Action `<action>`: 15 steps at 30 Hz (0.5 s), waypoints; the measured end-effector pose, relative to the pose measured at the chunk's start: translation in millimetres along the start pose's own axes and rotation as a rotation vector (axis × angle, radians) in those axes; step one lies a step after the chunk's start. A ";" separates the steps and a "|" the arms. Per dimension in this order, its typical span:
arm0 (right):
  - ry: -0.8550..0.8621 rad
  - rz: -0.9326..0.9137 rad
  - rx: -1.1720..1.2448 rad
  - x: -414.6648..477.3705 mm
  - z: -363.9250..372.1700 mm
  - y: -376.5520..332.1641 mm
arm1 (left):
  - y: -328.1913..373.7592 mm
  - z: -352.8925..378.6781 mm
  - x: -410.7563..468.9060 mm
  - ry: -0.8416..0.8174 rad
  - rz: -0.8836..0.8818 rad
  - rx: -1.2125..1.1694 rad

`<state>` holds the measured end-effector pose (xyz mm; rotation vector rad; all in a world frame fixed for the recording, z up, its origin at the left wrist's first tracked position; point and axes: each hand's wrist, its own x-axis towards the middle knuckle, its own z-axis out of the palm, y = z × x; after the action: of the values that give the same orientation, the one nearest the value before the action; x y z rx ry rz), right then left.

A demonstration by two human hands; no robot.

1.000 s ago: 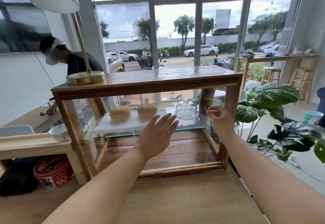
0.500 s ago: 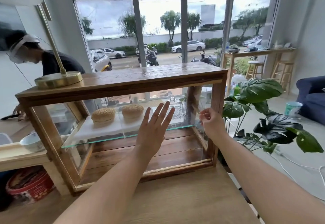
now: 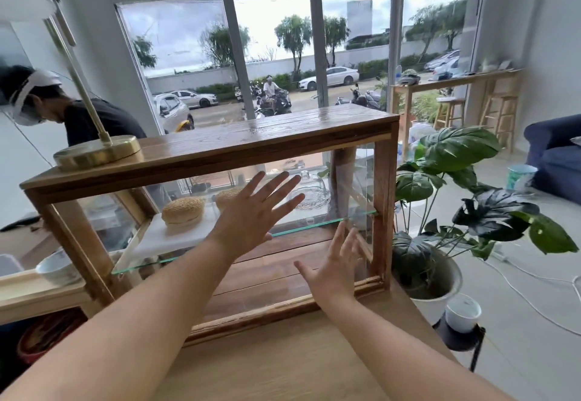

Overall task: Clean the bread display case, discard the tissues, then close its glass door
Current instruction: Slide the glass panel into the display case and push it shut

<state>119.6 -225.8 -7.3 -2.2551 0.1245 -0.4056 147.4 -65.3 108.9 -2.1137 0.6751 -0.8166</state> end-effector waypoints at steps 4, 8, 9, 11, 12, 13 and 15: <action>-0.041 0.128 0.134 -0.2 21.3 -20.1 | -9.8 -2.0 0.5 -0.061 0.067 -0.001; 0.009 0.174 0.226 5.2 25.3 -31.8 | -7.3 -3.9 2.3 -0.068 0.073 -0.016; 0.019 0.179 0.230 6.1 25.2 -33.5 | -7.2 -4.0 2.9 -0.068 0.072 -0.026; 0.038 0.184 0.232 7.7 26.1 -35.3 | -8.1 -3.6 3.3 -0.057 0.069 -0.034; 0.048 0.185 0.231 8.3 27.1 -35.2 | -8.8 -3.4 3.4 -0.052 0.070 -0.038; 0.057 0.184 0.229 9.2 28.6 -34.8 | -9.7 -3.3 3.2 -0.050 0.072 -0.046; 0.069 0.186 0.223 10.3 31.8 -33.3 | -10.4 -2.6 4.0 -0.050 0.076 -0.062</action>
<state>138.3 -183.3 0.9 -1.9916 0.3079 -0.3777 150.1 -63.2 119.8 -2.1426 0.7579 -0.7072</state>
